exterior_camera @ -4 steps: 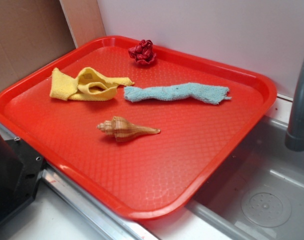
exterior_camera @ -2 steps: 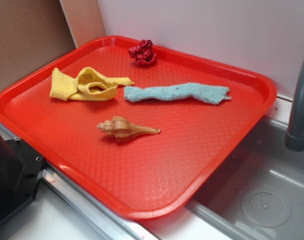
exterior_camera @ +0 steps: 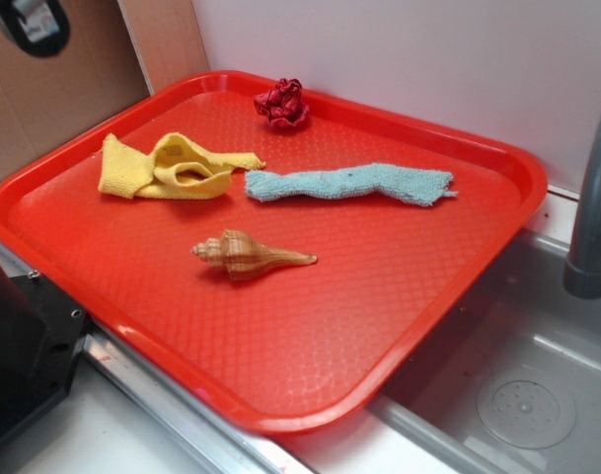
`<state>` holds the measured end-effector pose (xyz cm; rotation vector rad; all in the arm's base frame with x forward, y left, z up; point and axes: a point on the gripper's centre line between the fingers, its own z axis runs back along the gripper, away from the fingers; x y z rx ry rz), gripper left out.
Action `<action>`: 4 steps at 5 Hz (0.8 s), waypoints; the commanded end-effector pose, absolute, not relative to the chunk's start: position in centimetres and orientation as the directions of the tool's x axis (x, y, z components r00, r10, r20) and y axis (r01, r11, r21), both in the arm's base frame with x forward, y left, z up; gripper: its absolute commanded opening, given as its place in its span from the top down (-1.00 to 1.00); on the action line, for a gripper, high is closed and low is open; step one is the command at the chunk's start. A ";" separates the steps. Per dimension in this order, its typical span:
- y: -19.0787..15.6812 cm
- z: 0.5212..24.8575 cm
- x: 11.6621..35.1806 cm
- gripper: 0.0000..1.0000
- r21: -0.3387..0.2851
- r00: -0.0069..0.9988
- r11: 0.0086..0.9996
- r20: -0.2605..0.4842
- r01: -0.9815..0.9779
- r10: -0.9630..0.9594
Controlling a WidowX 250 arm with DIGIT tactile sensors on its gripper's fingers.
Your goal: Grab the shell.
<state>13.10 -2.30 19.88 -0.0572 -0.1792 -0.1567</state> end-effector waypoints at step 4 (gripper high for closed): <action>-7.4 5.2 17.7 -1.00 -0.018 0.847 0.852 0.114 0.524 -0.519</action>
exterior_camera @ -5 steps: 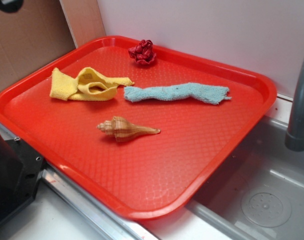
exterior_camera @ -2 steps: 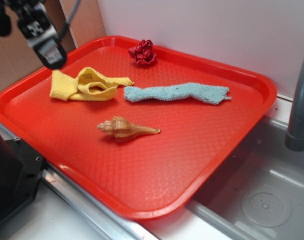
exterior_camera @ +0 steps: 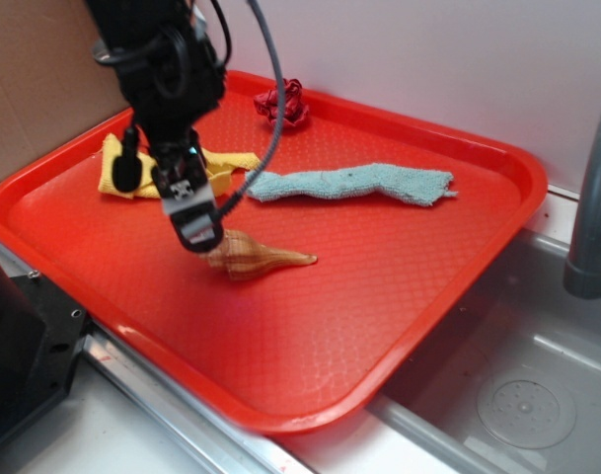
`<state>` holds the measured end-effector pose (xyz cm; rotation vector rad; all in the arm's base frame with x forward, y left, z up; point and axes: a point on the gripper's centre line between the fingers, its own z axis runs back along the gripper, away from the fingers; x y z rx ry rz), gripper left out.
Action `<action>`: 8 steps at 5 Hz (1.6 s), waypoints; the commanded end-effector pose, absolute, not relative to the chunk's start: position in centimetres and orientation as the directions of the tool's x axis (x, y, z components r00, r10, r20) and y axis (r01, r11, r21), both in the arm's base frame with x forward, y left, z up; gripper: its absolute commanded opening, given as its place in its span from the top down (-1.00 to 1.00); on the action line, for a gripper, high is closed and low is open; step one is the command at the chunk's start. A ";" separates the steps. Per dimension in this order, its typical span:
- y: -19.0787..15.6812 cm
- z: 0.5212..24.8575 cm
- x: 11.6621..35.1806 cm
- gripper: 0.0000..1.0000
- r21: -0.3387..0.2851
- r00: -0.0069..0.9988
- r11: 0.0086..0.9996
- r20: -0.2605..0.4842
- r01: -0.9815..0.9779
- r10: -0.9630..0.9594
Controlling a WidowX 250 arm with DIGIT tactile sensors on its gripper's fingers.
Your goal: Grab the shell.
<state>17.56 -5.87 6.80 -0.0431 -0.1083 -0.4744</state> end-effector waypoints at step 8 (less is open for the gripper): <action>-4.0 17.8 17.2 1.00 -0.119 0.989 0.985 0.058 -0.129 0.137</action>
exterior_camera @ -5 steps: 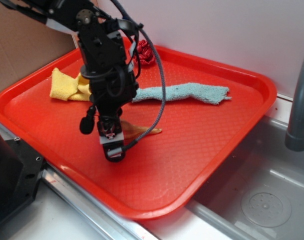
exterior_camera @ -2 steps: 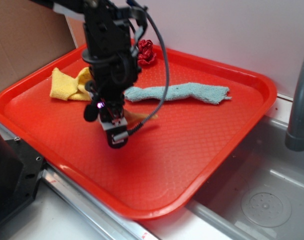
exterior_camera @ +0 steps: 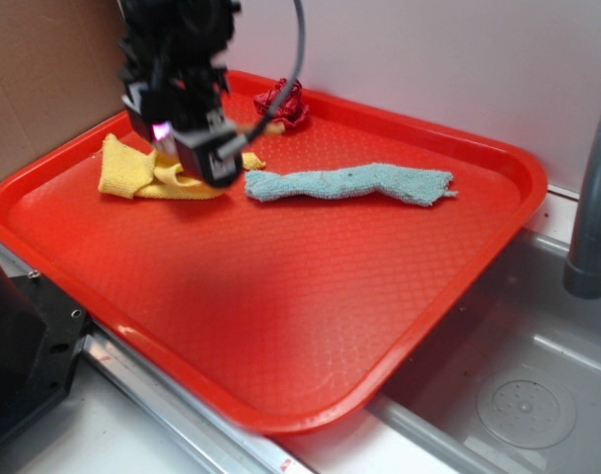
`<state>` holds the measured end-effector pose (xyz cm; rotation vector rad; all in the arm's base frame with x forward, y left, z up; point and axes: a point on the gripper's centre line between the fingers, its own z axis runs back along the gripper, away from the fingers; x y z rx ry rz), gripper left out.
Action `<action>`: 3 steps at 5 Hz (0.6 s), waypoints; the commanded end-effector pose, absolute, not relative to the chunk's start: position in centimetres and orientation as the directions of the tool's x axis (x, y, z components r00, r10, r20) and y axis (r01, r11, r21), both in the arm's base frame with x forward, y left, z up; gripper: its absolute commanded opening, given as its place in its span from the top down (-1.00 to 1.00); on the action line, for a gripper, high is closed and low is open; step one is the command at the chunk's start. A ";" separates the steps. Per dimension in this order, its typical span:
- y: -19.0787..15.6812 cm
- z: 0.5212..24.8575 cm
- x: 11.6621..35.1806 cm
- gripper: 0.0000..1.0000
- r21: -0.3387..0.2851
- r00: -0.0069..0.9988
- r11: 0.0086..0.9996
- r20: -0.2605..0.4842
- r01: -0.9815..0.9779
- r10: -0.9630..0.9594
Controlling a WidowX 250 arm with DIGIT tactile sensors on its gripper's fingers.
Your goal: Grab the shell.
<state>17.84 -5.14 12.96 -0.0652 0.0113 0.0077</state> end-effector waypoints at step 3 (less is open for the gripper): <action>-1.3 20.6 15.6 1.00 -0.153 0.958 0.952 0.072 -0.265 0.278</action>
